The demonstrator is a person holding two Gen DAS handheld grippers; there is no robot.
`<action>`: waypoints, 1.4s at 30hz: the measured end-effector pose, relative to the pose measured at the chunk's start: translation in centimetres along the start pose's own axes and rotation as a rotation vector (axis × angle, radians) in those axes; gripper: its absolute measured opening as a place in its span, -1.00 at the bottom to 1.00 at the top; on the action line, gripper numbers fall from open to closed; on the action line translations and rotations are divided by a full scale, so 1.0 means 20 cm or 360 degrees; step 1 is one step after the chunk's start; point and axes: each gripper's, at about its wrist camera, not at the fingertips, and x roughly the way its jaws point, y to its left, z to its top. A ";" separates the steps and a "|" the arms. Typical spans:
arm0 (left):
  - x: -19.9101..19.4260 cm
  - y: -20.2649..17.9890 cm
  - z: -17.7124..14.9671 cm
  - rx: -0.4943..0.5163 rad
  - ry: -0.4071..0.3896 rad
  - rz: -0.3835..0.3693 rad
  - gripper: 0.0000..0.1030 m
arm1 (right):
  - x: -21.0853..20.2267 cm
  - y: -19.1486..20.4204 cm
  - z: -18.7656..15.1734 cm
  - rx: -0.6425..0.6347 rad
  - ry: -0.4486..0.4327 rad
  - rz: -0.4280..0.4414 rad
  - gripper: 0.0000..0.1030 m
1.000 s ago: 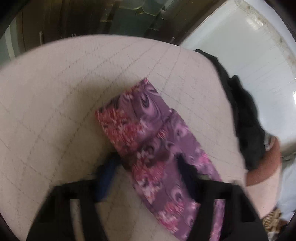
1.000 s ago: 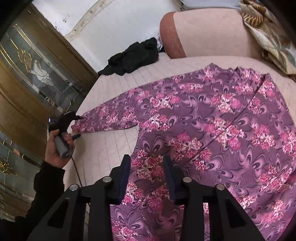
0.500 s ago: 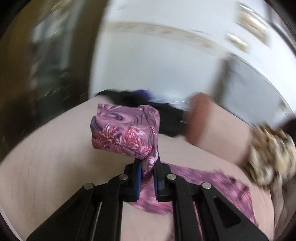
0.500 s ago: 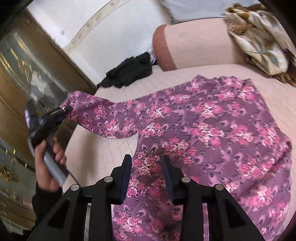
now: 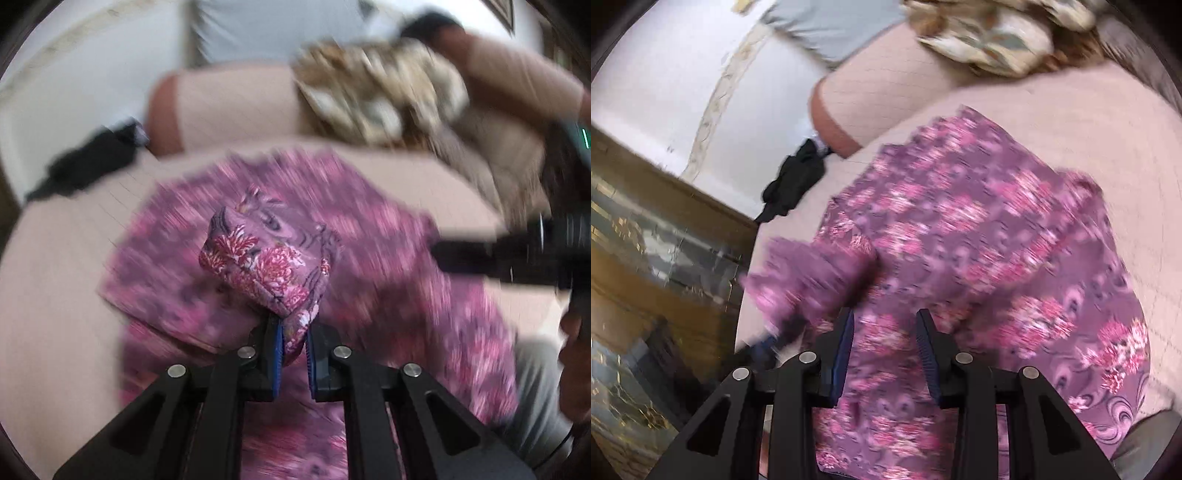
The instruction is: Fold small clothes
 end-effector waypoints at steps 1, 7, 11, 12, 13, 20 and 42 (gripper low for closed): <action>0.04 -0.04 -0.04 0.0032 0.0044 0.0016 -0.80 | 0.02 -0.06 0.00 0.0043 0.0024 0.0018 -0.24; 0.02 -0.14 -0.12 0.0183 0.0091 -0.0034 -0.24 | 0.15 -0.24 -0.01 0.0211 0.0128 0.0175 0.46; -0.07 -0.12 -0.15 0.0228 0.0030 -0.0108 -0.07 | 0.27 -0.25 0.03 0.0241 0.0210 0.0247 0.48; -0.09 -0.11 -0.16 0.0227 0.0034 -0.0104 -0.06 | 0.30 -0.25 0.04 0.0244 0.0236 0.0258 0.48; -0.11 -0.10 -0.16 0.0215 0.0036 -0.0093 -0.06 | 0.33 -0.25 0.04 0.0252 0.0263 0.0260 0.48; -0.19 0.13 -0.15 -0.0111 0.0077 -0.0082 0.12 | 0.28 -0.23 -0.01 0.0321 0.0300 0.0324 0.60; -0.48 0.46 -0.19 -0.0863 0.0039 -0.0227 0.39 | -0.17 0.02 -0.21 -0.0023 0.0008 0.0089 -0.88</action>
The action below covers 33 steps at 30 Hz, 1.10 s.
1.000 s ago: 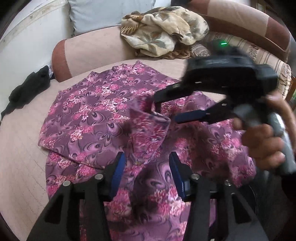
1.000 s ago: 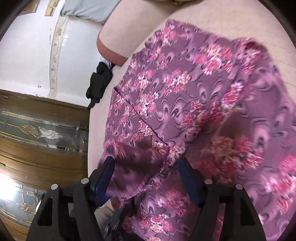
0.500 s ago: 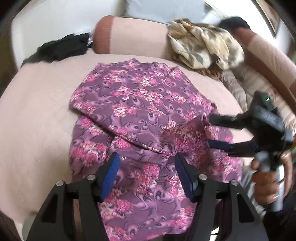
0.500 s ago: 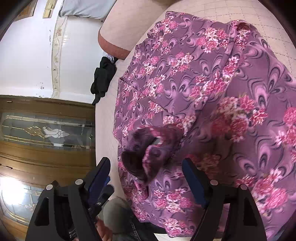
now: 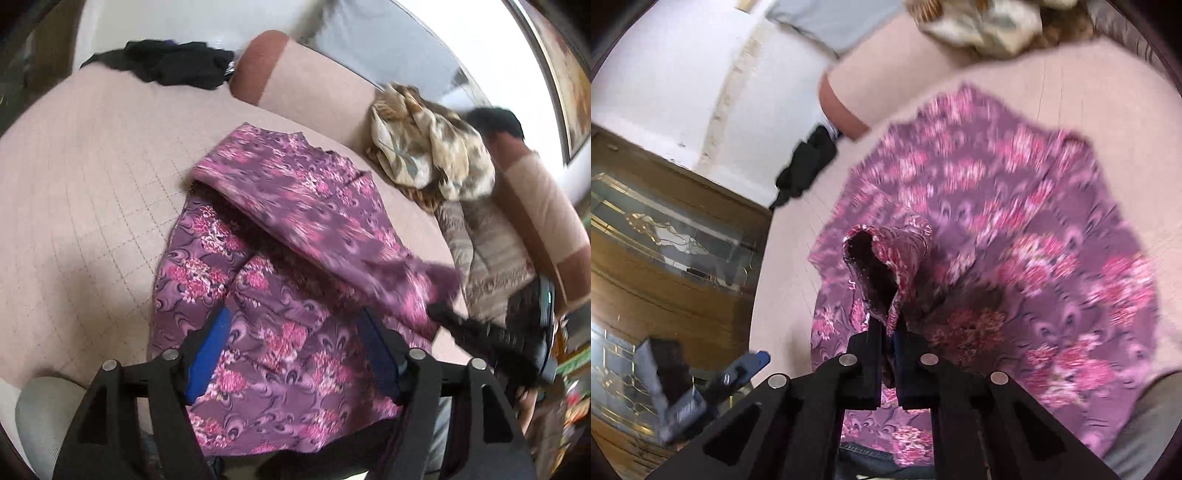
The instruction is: Fold small clothes
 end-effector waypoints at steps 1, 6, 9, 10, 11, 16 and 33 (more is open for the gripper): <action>0.02 0.01 0.02 -0.0021 0.0004 -0.0009 0.40 | 0.00 -0.01 0.00 -0.0022 -0.0002 -0.0027 -0.88; 0.14 0.13 0.12 -0.0196 0.0084 -0.0027 0.40 | 0.09 -0.18 0.00 0.0117 0.0122 -0.0076 -0.88; 0.15 0.22 0.18 -0.0300 0.0059 -0.0045 0.40 | -0.07 -0.11 0.02 -0.0009 -0.0037 -0.0079 -0.88; 0.17 0.25 0.21 -0.0327 0.0057 -0.0032 0.40 | -0.10 -0.09 0.03 -0.0061 -0.0078 -0.0131 -0.87; 0.19 0.27 0.23 -0.0343 0.0058 -0.0021 0.40 | -0.10 -0.10 0.03 -0.0081 -0.0084 -0.0183 -0.83; 0.33 0.38 0.37 -0.0488 0.0069 -0.0023 0.40 | 0.02 -0.28 0.02 0.0068 0.0143 -0.0252 -0.28; 0.86 0.80 0.64 -0.1095 0.0020 -0.0257 -0.70 | 0.84 0.28 1.01 -0.0371 0.0290 0.0063 0.50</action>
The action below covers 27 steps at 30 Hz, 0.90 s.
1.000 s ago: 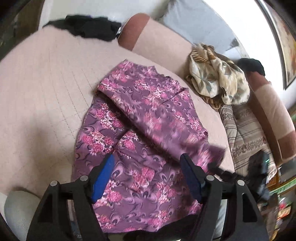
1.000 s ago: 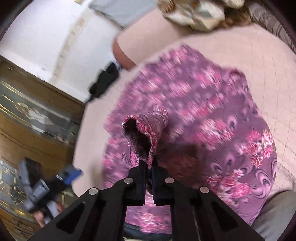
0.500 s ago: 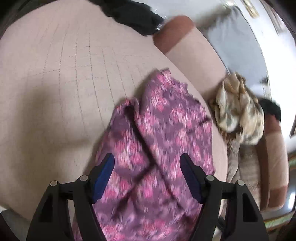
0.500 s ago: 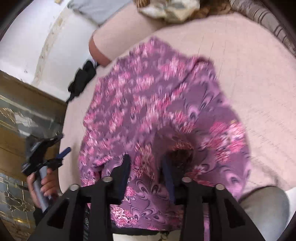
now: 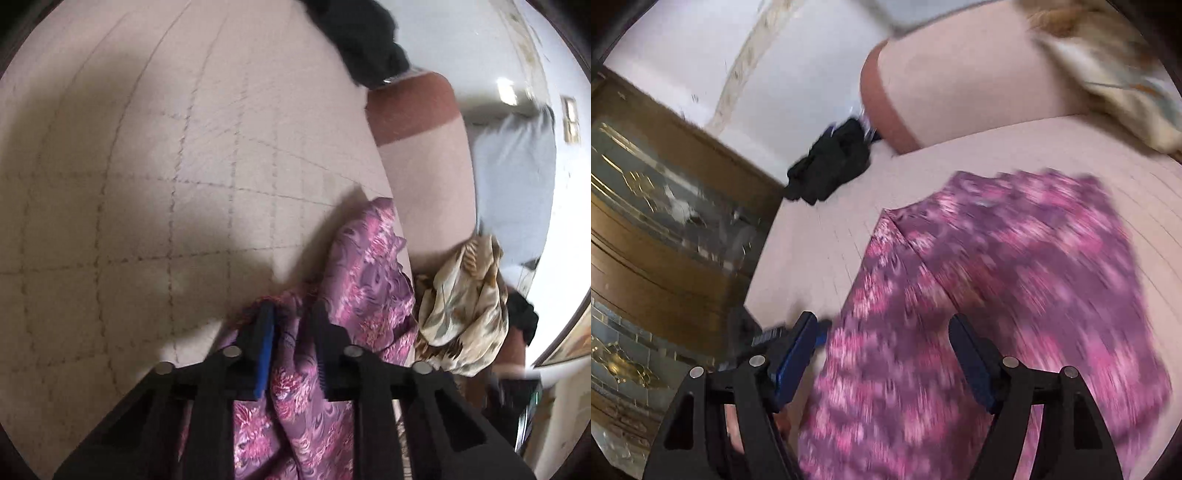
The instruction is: Fold small clothes
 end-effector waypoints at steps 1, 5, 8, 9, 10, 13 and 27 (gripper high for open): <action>0.01 0.01 0.00 -0.0017 0.0001 -0.0001 -0.78 | 0.12 0.00 0.09 0.0001 0.0052 -0.0006 0.49; 0.00 0.08 0.02 -0.0121 -0.0013 -0.0074 -0.86 | 0.53 0.01 0.35 0.0025 0.0208 -0.0002 0.41; -0.01 0.08 0.02 -0.0108 -0.0038 -0.0089 -0.89 | 0.85 0.02 0.49 0.0019 0.0309 -0.0072 0.37; -0.01 0.08 0.01 -0.0105 -0.0042 -0.0090 -0.90 | 0.91 0.01 0.51 0.0025 0.0351 -0.0079 0.33; -0.03 0.08 0.01 -0.0116 -0.0043 -0.0127 -0.91 | 0.99 0.01 0.53 0.0033 0.0397 -0.0101 0.10; -0.11 0.03 0.00 -0.0074 -0.0116 -0.0165 -0.92 | 1.06 0.00 0.54 0.0033 0.0405 -0.0230 -0.93; -0.14 0.12 0.01 -0.0124 -0.0233 0.0046 -0.74 | 0.80 -0.05 0.53 0.0148 0.0194 -0.0146 0.08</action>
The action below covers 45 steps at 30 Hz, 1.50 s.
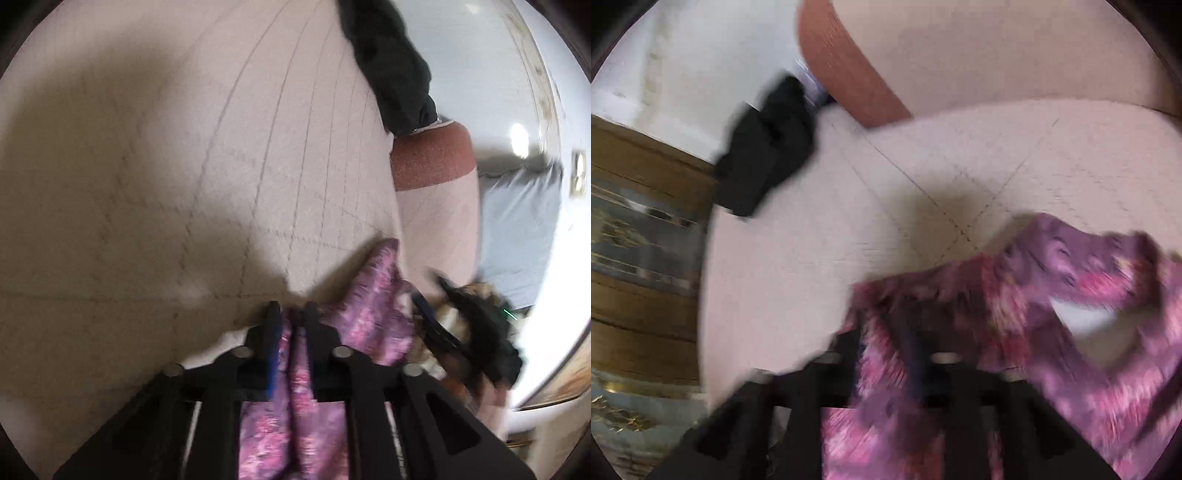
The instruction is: Fold small clothes
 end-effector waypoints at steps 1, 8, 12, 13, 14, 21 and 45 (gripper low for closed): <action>-0.03 -0.02 -0.01 0.0052 -0.0055 0.0029 -0.70 | -0.12 0.01 -0.06 -0.0029 -0.0070 0.0011 0.42; -0.31 -0.28 -0.18 0.0530 -0.0295 0.0159 -0.24 | -0.85 -0.10 -0.86 -0.0033 -0.0374 -0.0048 0.46; -0.55 -0.43 -0.52 0.0856 -0.0274 0.0142 0.24 | -1.18 -0.20 -1.39 0.0116 -0.0524 -0.0062 0.50; -0.61 -0.45 -0.61 0.0924 -0.0257 0.0141 0.27 | -1.23 -0.21 -1.47 0.0123 -0.0545 -0.0070 0.51; -0.68 -0.47 -0.71 0.1009 -0.0237 0.0146 0.28 | -1.29 -0.20 -1.55 0.0122 -0.0564 -0.0081 0.51; -1.14 -0.60 -1.21 0.1367 -0.0283 0.0141 0.50 | -1.71 -0.10 -1.90 0.0049 -0.0757 -0.0090 0.65; -1.53 -0.67 -1.45 0.1394 -0.0409 0.0109 0.62 | -2.16 -0.02 -2.28 0.0003 -0.0944 -0.0001 0.80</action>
